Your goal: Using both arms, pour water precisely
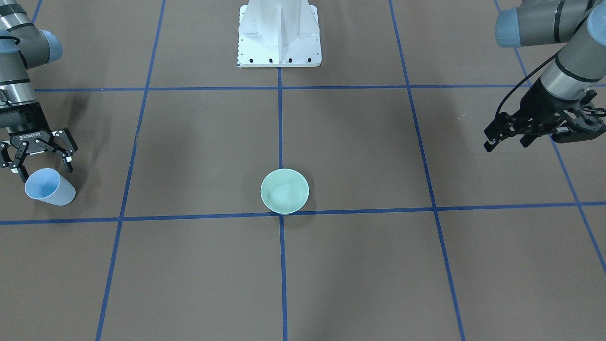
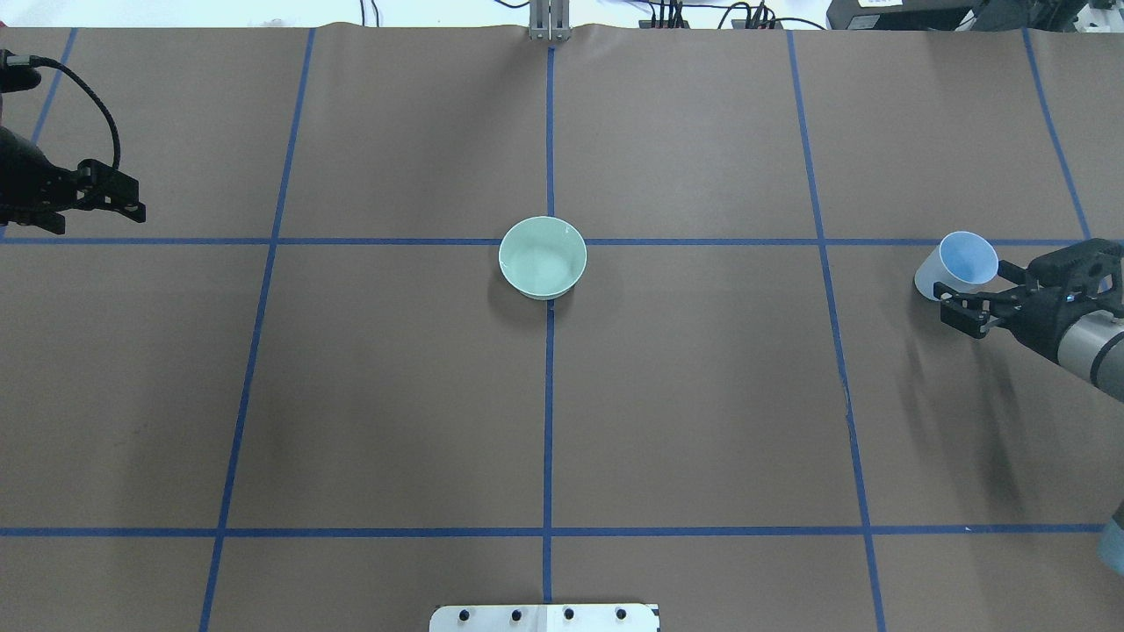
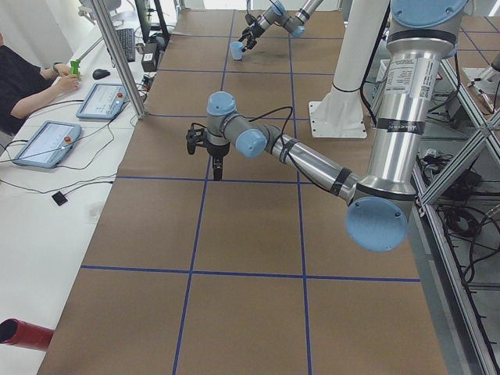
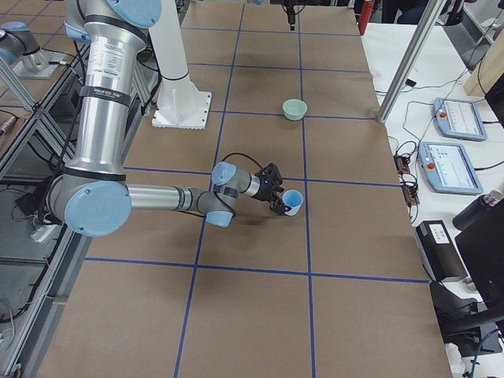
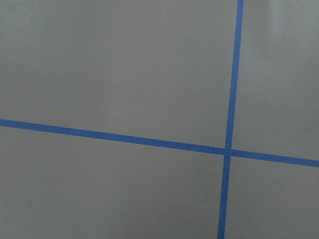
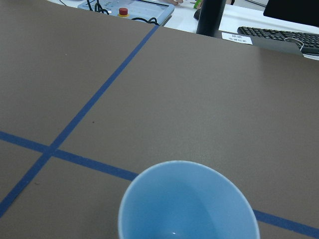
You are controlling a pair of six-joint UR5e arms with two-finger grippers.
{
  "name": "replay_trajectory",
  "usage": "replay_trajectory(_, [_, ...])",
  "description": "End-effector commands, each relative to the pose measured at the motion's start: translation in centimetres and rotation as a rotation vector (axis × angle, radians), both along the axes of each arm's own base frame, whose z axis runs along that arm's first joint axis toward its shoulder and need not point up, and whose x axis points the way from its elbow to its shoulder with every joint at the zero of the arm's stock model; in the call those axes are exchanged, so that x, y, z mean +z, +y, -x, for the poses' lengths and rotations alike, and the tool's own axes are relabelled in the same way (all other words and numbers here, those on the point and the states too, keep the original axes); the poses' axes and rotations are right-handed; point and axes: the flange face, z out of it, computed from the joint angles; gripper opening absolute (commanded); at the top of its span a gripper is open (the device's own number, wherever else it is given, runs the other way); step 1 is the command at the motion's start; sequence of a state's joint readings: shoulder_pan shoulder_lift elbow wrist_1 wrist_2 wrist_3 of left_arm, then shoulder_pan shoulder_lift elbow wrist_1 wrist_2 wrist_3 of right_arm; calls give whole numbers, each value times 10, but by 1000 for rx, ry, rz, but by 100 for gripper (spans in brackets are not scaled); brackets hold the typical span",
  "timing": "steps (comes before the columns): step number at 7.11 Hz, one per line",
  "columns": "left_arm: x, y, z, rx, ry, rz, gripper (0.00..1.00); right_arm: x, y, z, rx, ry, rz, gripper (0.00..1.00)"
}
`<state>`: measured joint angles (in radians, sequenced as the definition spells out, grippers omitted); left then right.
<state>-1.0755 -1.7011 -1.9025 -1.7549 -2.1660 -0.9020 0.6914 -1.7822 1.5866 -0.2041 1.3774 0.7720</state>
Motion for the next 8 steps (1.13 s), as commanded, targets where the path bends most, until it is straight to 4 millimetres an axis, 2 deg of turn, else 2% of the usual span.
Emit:
replay_trajectory(1, [0,1,-1,5,7,5,100,-6,-2,-38,-24,17,-11,100])
replay_trajectory(2, [-1,1,-1,9,13,6,100,-13,-13,-62,-35,-14,9,100])
replay_trajectory(3, [-3,1,-2,11,15,5,100,-22,-37,-95,-68,-16,43,100])
replay_trajectory(4, [-10,-1,-5,13,22,-5,100,-52,-77,-118,-103,2,61,100])
replay_trajectory(5, [-29,-10,-11,4,43,-25,100,-74,-105,-137,-142,-5,134,100])
replay_trajectory(6, [-71,-22,-21,-61,103,-4,100,-85,-130,-157,-179,13,212,100])
replay_trajectory(7, [-109,-26,-55,-81,156,41,100,-97,-154,-178,-240,59,259,100])
replay_trajectory(8, [-146,-20,-107,-70,207,97,100,-108,-176,-199,-298,87,340,100])
